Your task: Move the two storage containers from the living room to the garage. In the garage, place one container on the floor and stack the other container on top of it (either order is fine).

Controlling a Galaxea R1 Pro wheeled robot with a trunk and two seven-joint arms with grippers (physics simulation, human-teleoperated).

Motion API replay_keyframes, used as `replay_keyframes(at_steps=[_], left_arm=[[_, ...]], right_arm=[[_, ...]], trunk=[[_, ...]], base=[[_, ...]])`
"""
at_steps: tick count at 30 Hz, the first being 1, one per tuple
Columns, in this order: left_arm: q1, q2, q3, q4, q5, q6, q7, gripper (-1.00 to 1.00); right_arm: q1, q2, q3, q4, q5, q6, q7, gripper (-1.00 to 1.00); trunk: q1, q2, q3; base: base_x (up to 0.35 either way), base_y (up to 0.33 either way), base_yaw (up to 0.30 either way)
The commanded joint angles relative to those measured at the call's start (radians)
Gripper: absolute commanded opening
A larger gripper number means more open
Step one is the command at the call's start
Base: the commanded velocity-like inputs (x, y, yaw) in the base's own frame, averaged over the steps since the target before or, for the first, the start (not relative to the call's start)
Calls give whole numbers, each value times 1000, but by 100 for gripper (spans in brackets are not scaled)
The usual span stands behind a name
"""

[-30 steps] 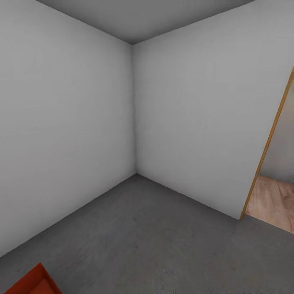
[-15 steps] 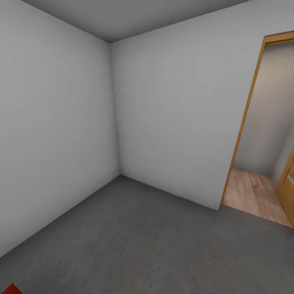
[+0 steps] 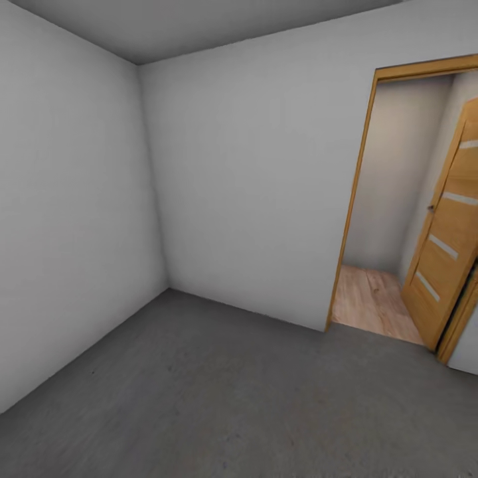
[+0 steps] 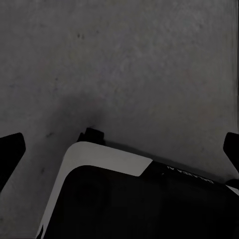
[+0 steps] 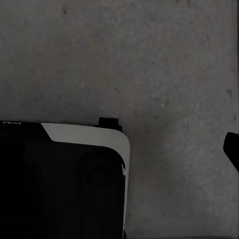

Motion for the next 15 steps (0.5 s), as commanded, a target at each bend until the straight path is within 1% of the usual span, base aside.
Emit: replay_keyframes(at_steps=[1,15], left_arm=[[0,0,-2,1,8,-1,-4,100],[-1,0,-2,1,8,-1,-4,100]], right_arm=[[-2,1,8,3,-8,-6,-1,100],[-2,1,8,3,-8,-6,0,100]], trunk=[[0,-1,-1],[0,-1,-1]], base=[[0,0,-293],[0,0,-293]])
